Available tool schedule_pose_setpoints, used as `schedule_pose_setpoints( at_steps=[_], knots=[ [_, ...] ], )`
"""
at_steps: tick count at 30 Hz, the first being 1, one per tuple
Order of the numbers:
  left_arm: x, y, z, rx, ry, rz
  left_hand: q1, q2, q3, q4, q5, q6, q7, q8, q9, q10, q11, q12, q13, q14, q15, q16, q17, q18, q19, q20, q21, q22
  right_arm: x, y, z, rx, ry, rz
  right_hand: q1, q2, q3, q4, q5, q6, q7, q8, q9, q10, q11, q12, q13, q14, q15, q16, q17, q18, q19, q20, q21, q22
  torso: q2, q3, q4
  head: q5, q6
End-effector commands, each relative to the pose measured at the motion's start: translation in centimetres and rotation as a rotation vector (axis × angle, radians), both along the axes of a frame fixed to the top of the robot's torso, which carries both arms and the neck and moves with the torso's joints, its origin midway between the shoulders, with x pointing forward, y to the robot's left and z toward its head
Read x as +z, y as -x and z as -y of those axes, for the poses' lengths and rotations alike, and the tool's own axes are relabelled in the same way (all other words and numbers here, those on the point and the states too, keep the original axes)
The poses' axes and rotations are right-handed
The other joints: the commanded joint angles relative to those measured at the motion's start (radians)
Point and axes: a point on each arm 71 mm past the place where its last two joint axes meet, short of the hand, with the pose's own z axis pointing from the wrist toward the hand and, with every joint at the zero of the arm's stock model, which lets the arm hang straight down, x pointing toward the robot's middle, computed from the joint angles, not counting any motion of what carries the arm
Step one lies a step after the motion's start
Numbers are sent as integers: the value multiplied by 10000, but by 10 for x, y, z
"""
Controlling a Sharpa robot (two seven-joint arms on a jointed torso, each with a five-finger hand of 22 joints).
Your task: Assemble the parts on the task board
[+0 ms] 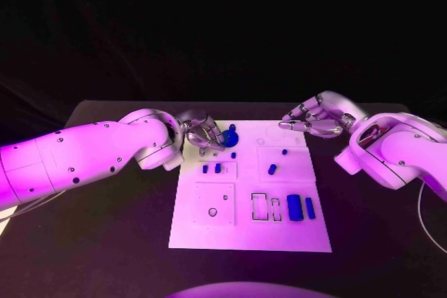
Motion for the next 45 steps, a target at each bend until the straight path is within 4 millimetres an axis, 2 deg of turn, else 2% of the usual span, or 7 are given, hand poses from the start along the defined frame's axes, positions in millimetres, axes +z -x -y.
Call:
schedule_pose_setpoints(
  at_steps=[1, 4, 7, 9, 14, 21, 45],
  knots=[
    [13, 3, 19, -1763, -32, 3237, 428, -313, 155, -144, -103, 173, -383, -505, -444, 92, 1, -767, -855, 370, 22, -249, -379, 243, 444, -71, -229, -304, -1, 0, -1, 155, 31, 3, 100, 63, -80, -28, 103, -63, 0, -12, 19, 428, -10, -20, 1927, 866, -24, -26, 1831, -36, 275, -31, -51, 1149, -3, 3, 0, -78, 44],
    [10, 5, 28, -2253, -576, 3908, 562, -436, 330, -148, -108, 709, -425, -981, -845, 645, -52, -1440, -1682, 1272, -100, 376, 35, 163, 1103, -134, -198, -432, -1, 0, -2, 178, 34, -9, 172, 101, -116, -31, 243, -67, 3, -11, 22, 427, -10, -22, 1927, 866, -23, -26, 1832, -37, 278, -32, -49, 1154, 4, -4, -24, -80, 89],
    [6, 6, 35, -2531, -1117, 4362, 759, -550, 600, -238, -77, 1421, -150, -1158, -1050, 929, -51, -1854, -2192, 2119, -172, 1768, 1342, 173, 1520, -191, -80, -406, -1, 1, -3, 199, 39, -24, 190, 111, -129, -30, 285, -68, 3, -11, 23, 428, -9, -19, 1929, 867, -23, -26, 1834, -38, 279, -31, -49, 1155, 4, 3, -12, -99, 91],
    [2, 6, 39, -2648, -1488, 4413, 601, -689, 749, -121, -81, 1741, -173, -1441, -1267, 1215, -83, -2099, -2555, 2882, -167, 3360, 2886, -92, 2371, -230, 1755, 886, -1, 1, -3, 206, 40, -29, 190, 111, -129, -30, 285, -68, 3, -11, 23, 428, -9, -19, 1929, 867, -23, -26, 1834, -38, 279, -31, -49, 1155, -2, 12, 7, -119, 123],
    [-9, 5, 45, -2829, -2636, 3898, 185, -952, 402, 55, -329, 2075, -260, -1858, -1555, 1540, -148, -2283, -2935, 3537, -233, 5072, 4639, -514, 3275, -272, 4401, 2823, -1, 1, -4, 233, 38, -33, 213, 127, -141, -30, 330, -69, 4, -11, 25, 434, -9, -6, 1936, 870, -23, -19, 1846, -38, 280, -31, -49, 1157, 5, 10, 2, -108, 141],
    [-20, 1, 48, -2609, -3752, 2939, 317, -754, 347, 21, -444, 2443, -261, -2078, -1715, 1920, -216, -2324, -3106, 3634, -292, 5253, 4636, -795, 3700, -349, 6130, 4113, -1, 1, -5, 266, 33, -36, 225, 133, -146, -31, 349, -70, 5, -11, 25, 431, -9, -13, 1932, 869, -23, -19, 1846, -37, 278, -31, -50, 1153, 9, 10, -16, -101, 150],
    [-21, -1, 62, -2593, -3824, 2993, 514, -545, 763, 48, -412, 2862, -269, -2492, -1956, 2480, -277, -2669, -3402, 3657, -355, 5195, 4300, -900, 3796, -404, 6833, 4700, -1, 1, -7, 322, 6, -20, 242, 142, -152, -33, 375, -71, 4, -11, 26, 431, -9, -11, 1933, 868, -23, -22, 1841, -36, 275, -31, -53, 1148, 2, 14, 1, -114, 109]
  ],
)
